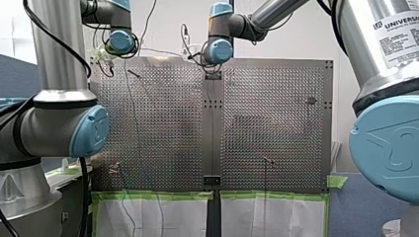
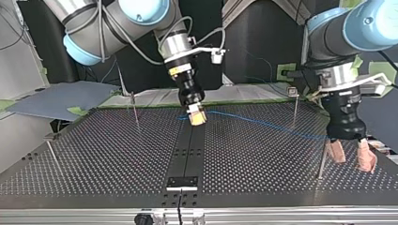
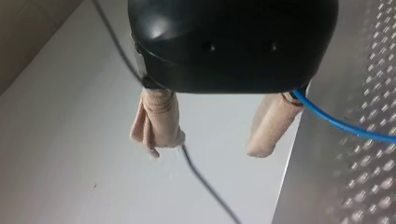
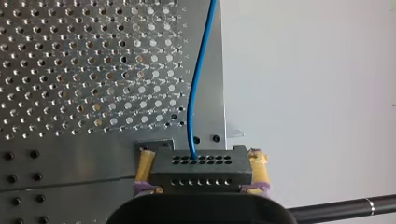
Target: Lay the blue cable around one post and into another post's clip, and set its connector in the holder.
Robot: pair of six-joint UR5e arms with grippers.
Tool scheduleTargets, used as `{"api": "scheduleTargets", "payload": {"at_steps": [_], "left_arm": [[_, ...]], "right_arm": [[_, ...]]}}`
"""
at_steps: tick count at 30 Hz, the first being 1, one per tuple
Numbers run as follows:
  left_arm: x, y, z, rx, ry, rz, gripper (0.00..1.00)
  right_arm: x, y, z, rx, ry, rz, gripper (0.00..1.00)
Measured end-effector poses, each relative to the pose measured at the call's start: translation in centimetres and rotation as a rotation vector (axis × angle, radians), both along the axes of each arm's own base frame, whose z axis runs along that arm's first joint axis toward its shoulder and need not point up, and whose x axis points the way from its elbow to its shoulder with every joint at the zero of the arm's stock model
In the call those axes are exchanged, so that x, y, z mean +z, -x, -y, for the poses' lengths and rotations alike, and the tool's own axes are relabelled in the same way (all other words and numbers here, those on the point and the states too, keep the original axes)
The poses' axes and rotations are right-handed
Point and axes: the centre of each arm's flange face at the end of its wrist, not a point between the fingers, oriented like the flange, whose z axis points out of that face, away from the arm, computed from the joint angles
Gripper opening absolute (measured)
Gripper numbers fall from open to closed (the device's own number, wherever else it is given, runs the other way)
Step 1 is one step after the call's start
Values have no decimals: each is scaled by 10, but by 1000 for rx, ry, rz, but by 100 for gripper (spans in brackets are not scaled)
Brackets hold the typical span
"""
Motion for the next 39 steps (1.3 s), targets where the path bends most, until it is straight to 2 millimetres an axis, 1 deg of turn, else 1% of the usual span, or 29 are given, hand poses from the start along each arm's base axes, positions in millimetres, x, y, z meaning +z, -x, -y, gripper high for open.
{"api": "scheduleTargets", "payload": {"at_steps": [6,13,16,23,26,32,36,39], "left_arm": [[4,-9,-26,41,2,15,100],[-3,-27,-59,78,9,36,100],[-10,-37,-73,76,23,40,100],[-41,-64,-108,68,40,-9,100],[-53,-76,-115,49,37,-30,100],[-66,-95,-117,-9,25,-52,100],[-70,-99,-116,-26,19,-59,100],[-78,-105,-117,-32,18,-71,100]], "right_arm": [[-4,-13,3,10,-2,-4,0],[-7,-33,6,28,-1,-7,0],[-4,-39,7,32,4,-2,0],[5,-45,9,35,19,17,0],[5,-46,10,35,19,20,0],[-1,-49,12,34,11,19,0],[-5,-49,14,27,3,17,0],[-9,-48,18,18,-5,16,0]]}}
